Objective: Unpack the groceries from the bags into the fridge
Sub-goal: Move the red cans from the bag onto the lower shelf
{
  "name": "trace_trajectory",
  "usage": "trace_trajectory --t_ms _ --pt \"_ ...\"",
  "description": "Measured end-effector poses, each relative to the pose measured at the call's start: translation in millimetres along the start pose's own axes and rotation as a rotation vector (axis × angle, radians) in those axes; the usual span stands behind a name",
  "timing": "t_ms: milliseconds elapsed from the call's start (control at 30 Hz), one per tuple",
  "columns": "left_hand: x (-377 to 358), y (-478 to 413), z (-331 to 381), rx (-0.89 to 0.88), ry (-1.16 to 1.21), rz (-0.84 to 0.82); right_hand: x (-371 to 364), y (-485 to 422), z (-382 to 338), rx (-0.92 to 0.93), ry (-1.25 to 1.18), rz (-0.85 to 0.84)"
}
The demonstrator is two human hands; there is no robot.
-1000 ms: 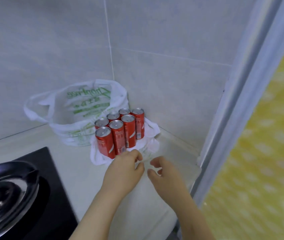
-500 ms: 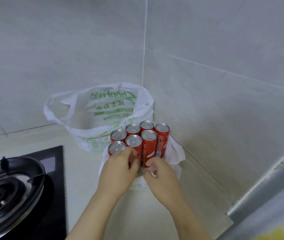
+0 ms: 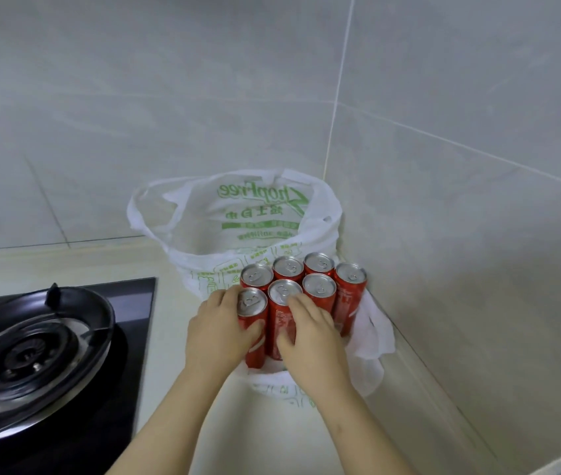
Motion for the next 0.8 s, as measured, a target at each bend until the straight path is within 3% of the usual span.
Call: trace_trajectory --t_ms 800 --pt "-10.8 -2.3 -11.2 0.007 0.164 -0.064 -16.3 4.9 19.2 -0.154 -0.192 0.076"
Point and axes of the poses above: each hand's wrist, its own y-axis away from the middle knuckle, its own x-axis out of the back of the hand, z = x × y, the point moved 10 cm from there along -y, towards the middle knuckle, and after that the axes turned 10 degrees about -y, right-handed, at the moved point
